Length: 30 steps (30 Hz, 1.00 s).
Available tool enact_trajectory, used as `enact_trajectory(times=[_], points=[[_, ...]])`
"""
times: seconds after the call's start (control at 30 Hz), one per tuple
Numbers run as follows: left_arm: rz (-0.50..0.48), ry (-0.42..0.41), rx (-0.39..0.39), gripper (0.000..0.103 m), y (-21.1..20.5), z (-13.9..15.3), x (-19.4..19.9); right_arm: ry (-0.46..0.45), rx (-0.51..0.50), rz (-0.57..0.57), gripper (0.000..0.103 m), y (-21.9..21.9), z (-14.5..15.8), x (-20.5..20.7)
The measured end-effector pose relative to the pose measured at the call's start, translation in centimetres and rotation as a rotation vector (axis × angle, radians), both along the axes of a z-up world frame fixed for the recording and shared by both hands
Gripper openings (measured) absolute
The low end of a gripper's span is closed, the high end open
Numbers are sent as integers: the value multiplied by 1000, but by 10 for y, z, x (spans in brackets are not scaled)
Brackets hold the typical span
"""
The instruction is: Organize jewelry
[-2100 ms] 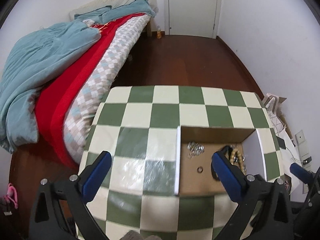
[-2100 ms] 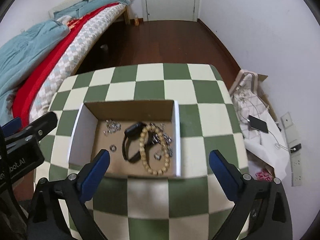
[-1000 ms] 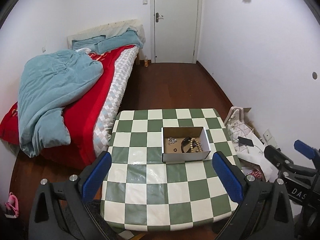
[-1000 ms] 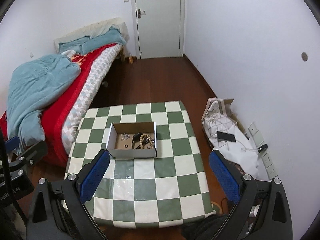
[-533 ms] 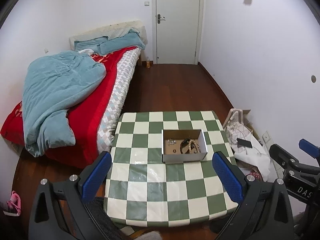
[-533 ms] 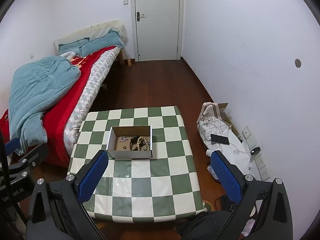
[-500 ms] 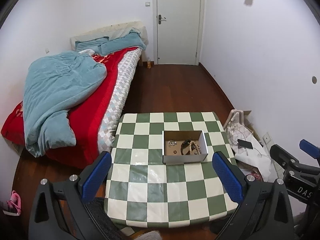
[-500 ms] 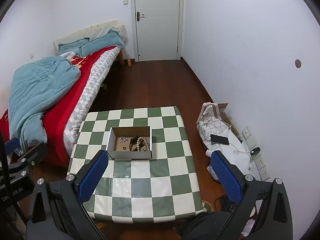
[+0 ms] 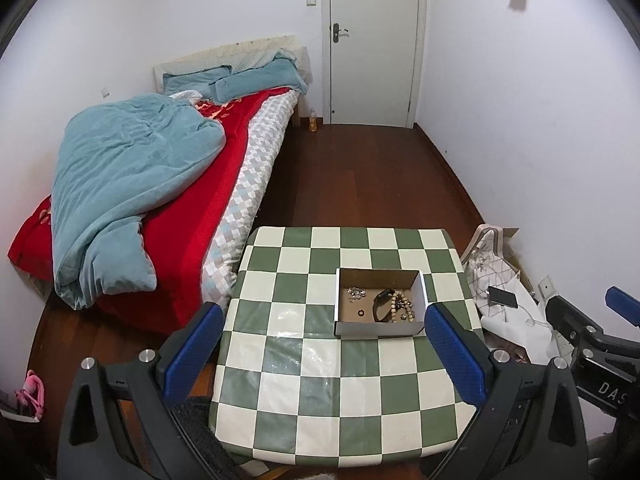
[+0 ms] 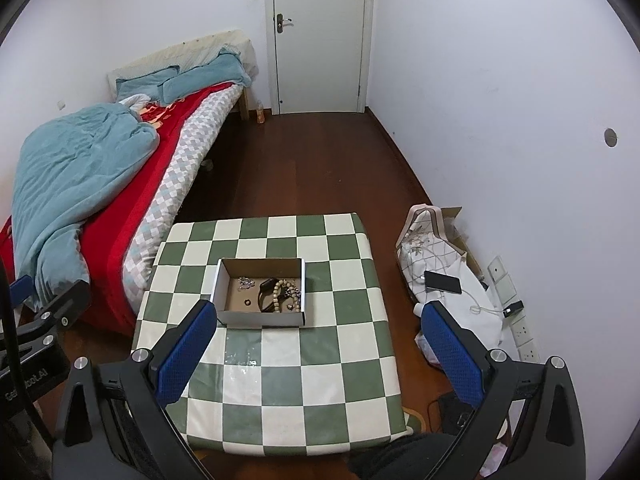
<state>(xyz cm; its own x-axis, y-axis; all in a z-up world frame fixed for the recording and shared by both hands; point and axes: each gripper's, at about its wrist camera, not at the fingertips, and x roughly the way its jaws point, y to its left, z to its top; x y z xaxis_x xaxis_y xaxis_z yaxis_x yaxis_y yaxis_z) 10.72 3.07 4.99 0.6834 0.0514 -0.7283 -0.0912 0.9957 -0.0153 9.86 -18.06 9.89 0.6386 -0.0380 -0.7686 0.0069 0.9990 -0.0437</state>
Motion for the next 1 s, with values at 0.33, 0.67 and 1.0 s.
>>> enact_trajectory(times=[0.33, 0.67, 1.0], points=[[6, 26, 9, 103, 1, -6, 4, 18, 8, 7, 103, 4, -10, 5], [9, 22, 11, 103, 3, -5, 4, 25, 11, 13, 103, 6, -13, 4], [6, 20, 15, 103, 4, -4, 4, 25, 8, 14, 103, 8, -14, 3]])
